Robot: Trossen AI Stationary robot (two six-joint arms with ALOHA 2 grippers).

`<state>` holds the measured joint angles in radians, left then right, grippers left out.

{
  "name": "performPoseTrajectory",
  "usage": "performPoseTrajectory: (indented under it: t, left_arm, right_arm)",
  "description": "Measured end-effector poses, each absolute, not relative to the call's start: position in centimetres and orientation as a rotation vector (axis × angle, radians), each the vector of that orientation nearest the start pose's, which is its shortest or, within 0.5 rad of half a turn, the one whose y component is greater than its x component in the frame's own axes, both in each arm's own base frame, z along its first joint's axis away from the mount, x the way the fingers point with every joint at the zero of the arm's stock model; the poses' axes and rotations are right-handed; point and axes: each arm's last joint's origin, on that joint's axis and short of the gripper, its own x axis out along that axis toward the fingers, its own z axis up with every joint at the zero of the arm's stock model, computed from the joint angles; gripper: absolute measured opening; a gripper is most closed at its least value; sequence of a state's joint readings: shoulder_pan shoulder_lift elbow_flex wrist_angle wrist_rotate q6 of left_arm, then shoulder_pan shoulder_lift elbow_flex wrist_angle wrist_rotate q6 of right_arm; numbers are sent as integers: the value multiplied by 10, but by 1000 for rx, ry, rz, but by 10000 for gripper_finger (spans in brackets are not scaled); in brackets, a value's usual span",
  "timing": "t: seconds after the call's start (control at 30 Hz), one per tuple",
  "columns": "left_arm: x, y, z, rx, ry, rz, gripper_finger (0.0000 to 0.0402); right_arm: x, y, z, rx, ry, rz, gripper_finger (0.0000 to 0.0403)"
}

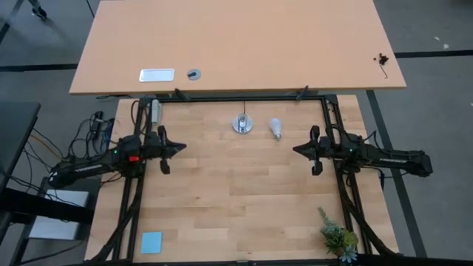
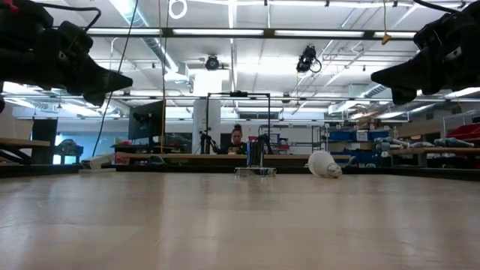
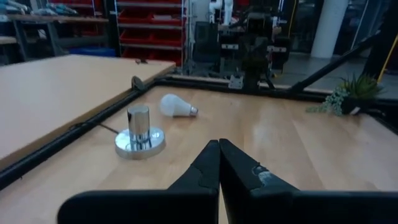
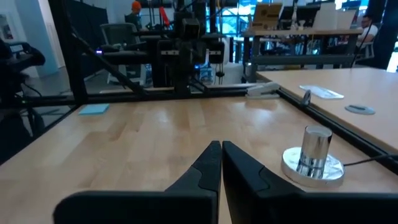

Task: Screw lightbulb
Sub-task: Return to Home Position

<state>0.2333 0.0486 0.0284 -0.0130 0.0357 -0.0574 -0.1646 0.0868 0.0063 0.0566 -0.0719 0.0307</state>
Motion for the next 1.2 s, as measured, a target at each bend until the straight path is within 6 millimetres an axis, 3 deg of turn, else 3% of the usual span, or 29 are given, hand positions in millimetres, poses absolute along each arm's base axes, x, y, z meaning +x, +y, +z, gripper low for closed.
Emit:
performPoseTrajectory:
  t: [1.2]
  left_arm:
    - [97,22,171,-58,-3,199,10]
  right_arm:
    - [102,-15,166,32,6,-93,23]
